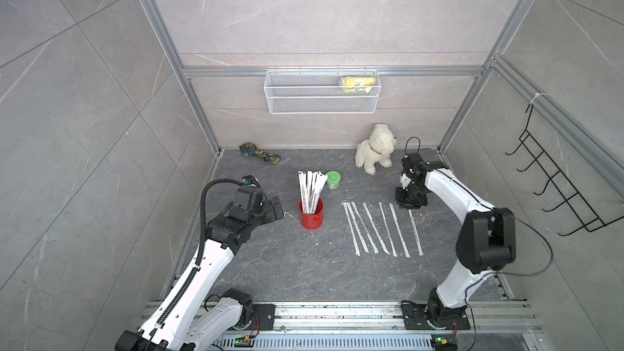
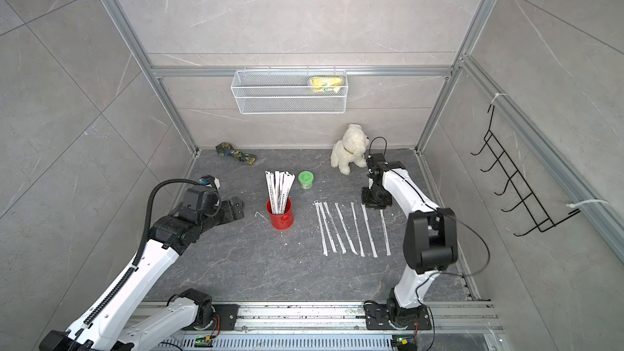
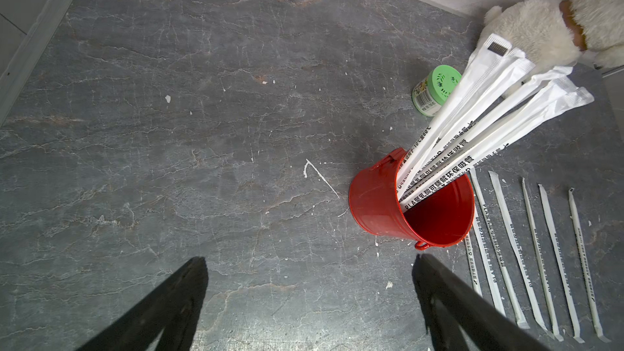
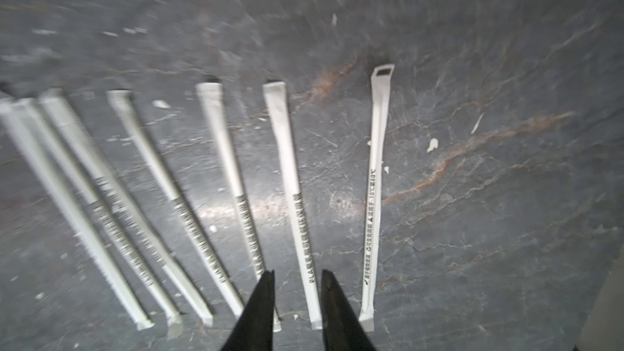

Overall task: Take the straws out of the storage container
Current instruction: Place the straw at the center of the board.

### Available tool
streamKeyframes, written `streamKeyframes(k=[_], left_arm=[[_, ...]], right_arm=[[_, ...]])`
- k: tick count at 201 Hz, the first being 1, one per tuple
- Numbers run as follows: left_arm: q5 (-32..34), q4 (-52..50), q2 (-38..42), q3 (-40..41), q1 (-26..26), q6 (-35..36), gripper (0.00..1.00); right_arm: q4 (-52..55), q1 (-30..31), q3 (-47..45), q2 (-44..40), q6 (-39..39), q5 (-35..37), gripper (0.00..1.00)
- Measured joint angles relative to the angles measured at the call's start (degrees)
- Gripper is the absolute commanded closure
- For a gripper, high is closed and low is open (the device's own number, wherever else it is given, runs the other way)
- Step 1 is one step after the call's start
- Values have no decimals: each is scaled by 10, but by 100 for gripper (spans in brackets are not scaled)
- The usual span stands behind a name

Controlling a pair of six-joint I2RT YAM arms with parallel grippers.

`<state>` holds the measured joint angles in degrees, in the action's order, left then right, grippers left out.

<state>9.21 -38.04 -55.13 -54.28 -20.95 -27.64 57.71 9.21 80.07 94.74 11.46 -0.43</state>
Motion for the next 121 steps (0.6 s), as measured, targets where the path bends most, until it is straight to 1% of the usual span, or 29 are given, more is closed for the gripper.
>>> streamKeyframes(k=[12, 26, 46, 80, 121], left_arm=[[-5, 1, -1, 0, 0, 0, 1], [-9, 4, -5, 0, 0, 0, 1], [-13, 7, -10, 0, 0, 0, 1], [-22, 9, -11, 0, 0, 2, 1], [-24, 10, -17, 0, 0, 2, 1]], right_arm=[[-20, 26, -12, -50, 6, -8, 67], [-49, 72, -27, -101, 17, -13, 67], [-85, 132, -46, -131, 40, -15, 68], [-167, 217, -85, -121, 85, -11, 70], [-287, 306, -91, -68, 116, 0, 72]])
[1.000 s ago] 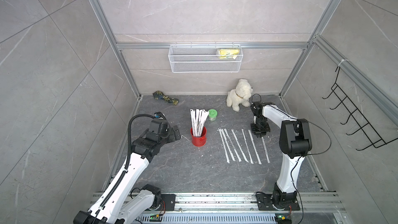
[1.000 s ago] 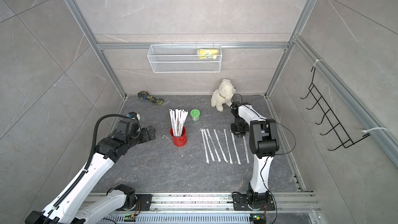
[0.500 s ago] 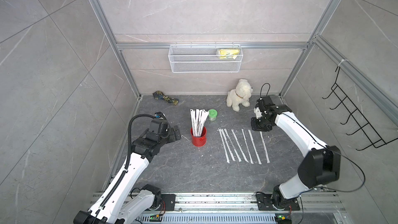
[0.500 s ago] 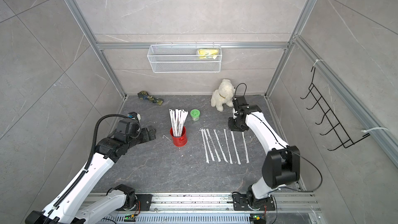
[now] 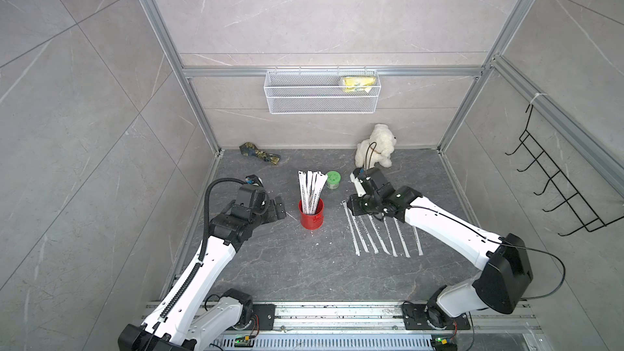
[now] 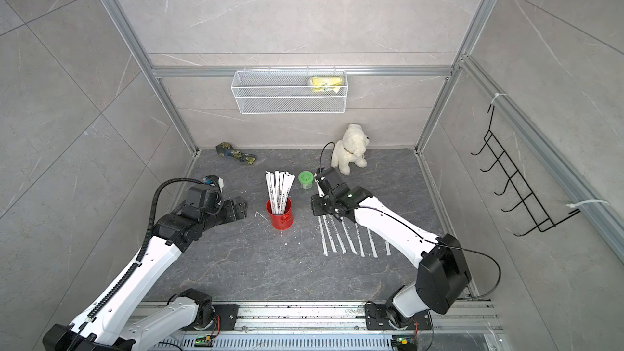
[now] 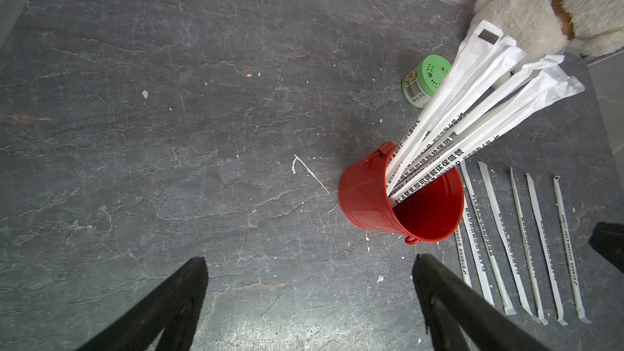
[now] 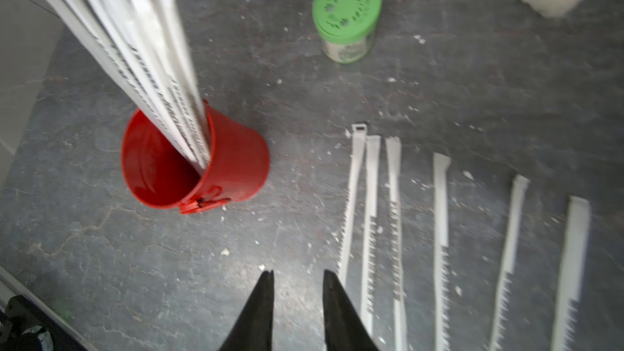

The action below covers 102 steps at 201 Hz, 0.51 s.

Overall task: Take the straws out of the storage container
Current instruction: Place the straw at the center of the board, then pick up the straw from the container.

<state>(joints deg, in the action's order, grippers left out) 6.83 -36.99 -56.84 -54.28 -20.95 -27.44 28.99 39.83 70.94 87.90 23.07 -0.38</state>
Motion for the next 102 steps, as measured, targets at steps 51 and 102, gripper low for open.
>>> streamKeyframes(k=[51, 102], left_arm=[[0, 1, 0, 0, 0, 0, 1], [-1, 1, -7, 0, 0, 1, 1]], right_arm=[[-84, 42, 33, 88, 15, 13, 73], [-99, 42, 89, 138, 16, 11, 72]])
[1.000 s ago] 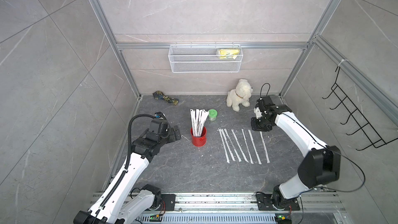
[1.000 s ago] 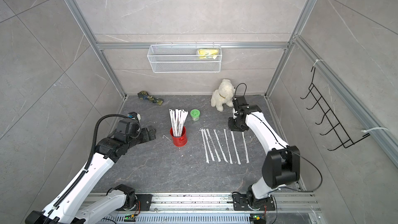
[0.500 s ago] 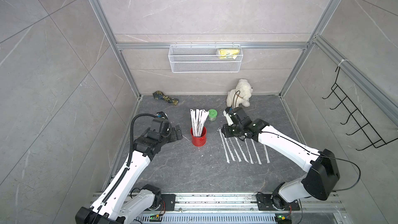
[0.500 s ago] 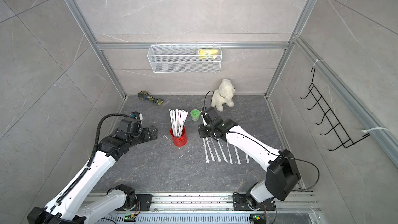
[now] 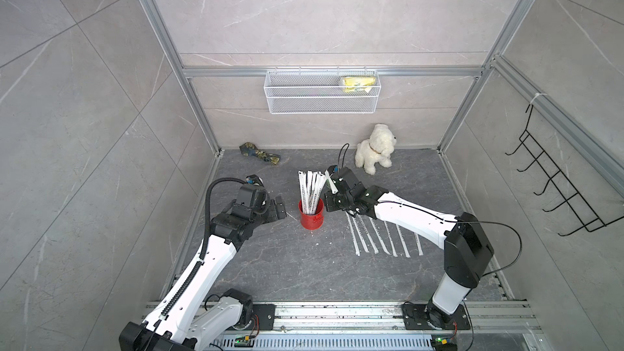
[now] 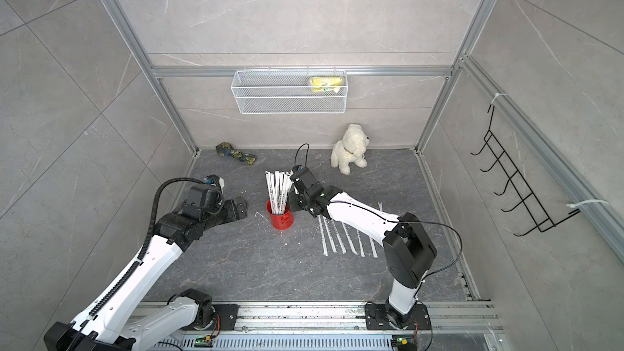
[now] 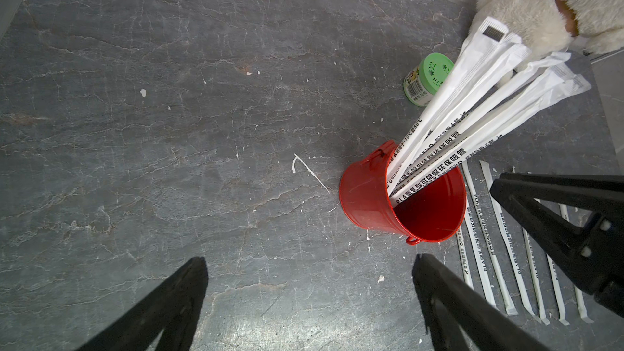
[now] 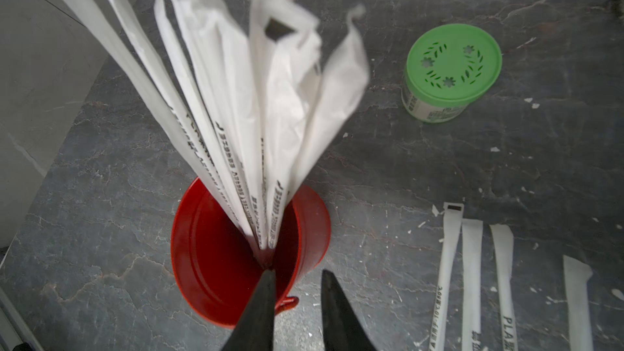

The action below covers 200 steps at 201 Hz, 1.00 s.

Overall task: Take the straws out of the storage container
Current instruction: Pick up the straw from the container.

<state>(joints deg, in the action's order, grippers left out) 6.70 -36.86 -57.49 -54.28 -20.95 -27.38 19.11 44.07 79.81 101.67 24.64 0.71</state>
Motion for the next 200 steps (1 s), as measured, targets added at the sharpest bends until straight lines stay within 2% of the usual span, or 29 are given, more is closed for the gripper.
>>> streamKeyframes(k=[81, 200], left_arm=[[-7, 0, -2, 0, 0, 4, 1], [-9, 0, -2, 0, 0, 5, 1]], right_arm=[[7, 0, 68, 49, -5, -3, 73], [33, 0, 84, 59, -13, -3, 78]])
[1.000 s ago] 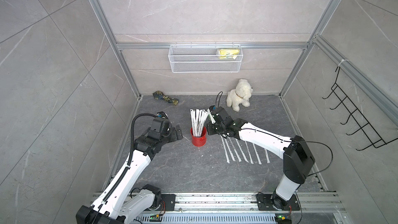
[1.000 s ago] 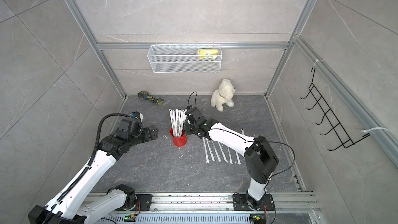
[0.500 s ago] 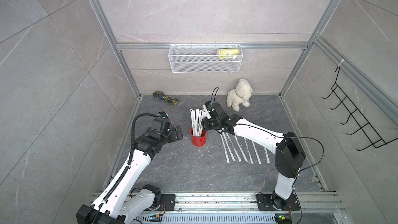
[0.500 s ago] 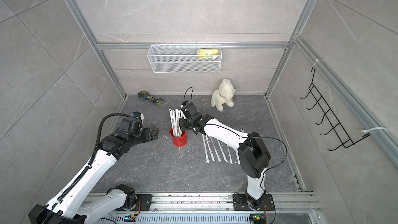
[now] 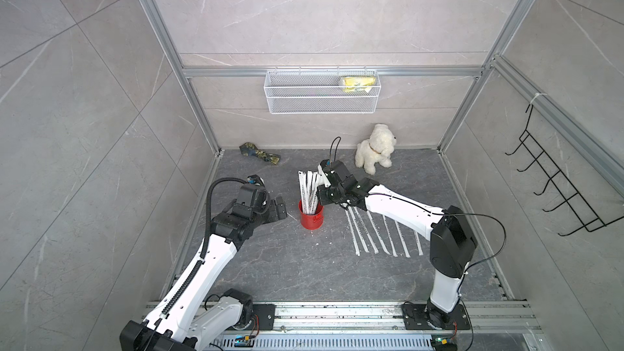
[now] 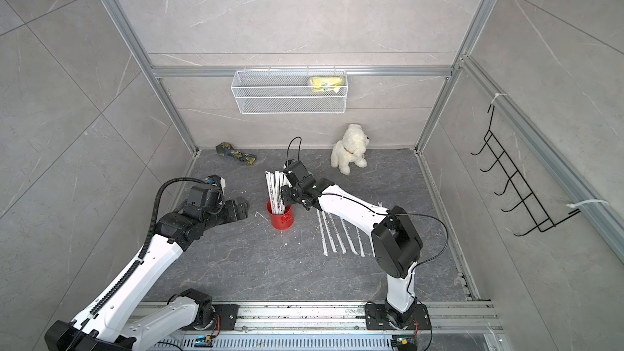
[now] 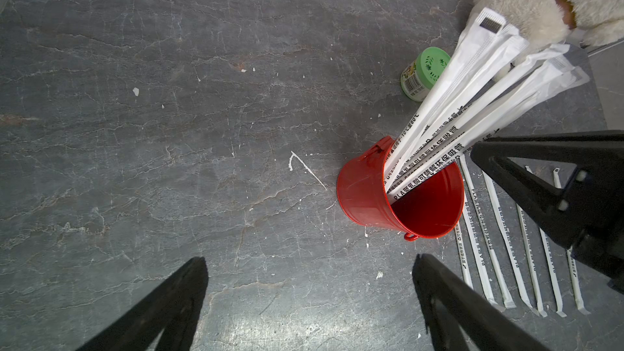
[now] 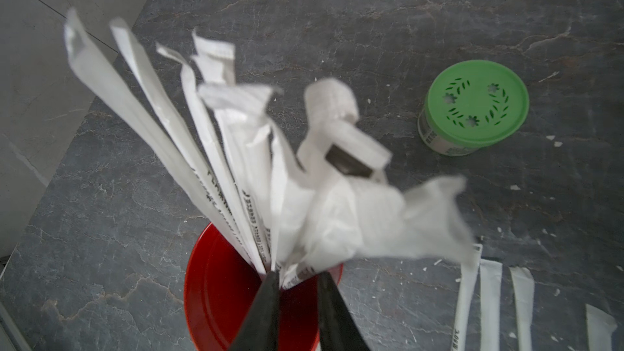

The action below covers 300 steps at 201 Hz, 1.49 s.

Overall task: Take the straws out of the storage container
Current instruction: Pick up the straw from the container.

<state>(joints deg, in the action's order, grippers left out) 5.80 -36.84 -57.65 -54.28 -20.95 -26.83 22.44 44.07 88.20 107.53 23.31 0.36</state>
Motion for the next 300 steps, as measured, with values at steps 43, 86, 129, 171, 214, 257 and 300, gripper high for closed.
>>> streamKeyframes(k=[43, 86, 129, 171, 214, 257, 300], left_arm=[[0, 0, 0, 0, 0, 0, 1], [0, 0, 0, 0, 0, 0, 1], [0, 0, 0, 0, 0, 0, 1], [0, 0, 0, 0, 0, 0, 1], [0, 0, 0, 0, 0, 0, 1], [0, 0, 0, 0, 0, 0, 1], [0, 0, 0, 0, 0, 0, 1]], right_arm=[[0, 0, 11, 9, -3, 0, 80], [5, 0, 31, 18, -4, -2, 79], [13, 0, 41, 33, -6, -7, 79], [21, 0, 53, 42, -9, -12, 77], [27, 0, 59, 48, -10, -15, 76], [30, 0, 63, 48, -14, -17, 85], [31, 0, 63, 48, -18, -18, 88]])
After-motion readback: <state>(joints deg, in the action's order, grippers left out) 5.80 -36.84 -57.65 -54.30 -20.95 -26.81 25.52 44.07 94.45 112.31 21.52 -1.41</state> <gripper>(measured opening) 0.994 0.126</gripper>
